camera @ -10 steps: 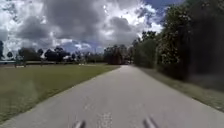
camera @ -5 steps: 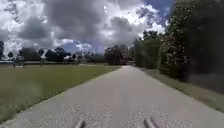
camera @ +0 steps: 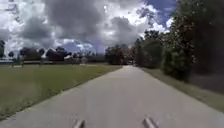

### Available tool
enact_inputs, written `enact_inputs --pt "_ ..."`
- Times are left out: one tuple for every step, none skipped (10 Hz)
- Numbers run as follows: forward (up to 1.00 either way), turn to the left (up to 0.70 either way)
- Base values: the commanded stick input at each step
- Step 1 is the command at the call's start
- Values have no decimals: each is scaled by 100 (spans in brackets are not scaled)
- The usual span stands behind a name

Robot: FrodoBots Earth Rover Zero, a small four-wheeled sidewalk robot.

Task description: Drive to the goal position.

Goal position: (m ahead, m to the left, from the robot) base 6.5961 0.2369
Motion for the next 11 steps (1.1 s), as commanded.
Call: enact_inputs --pt "70 0" --pt "70 0" --pt "70 0" --pt "70 0" --pt "70 0" --pt "70 0" --pt "70 0" --pt "70 0" --pt "70 0" --pt "70 0" --pt "70 0"
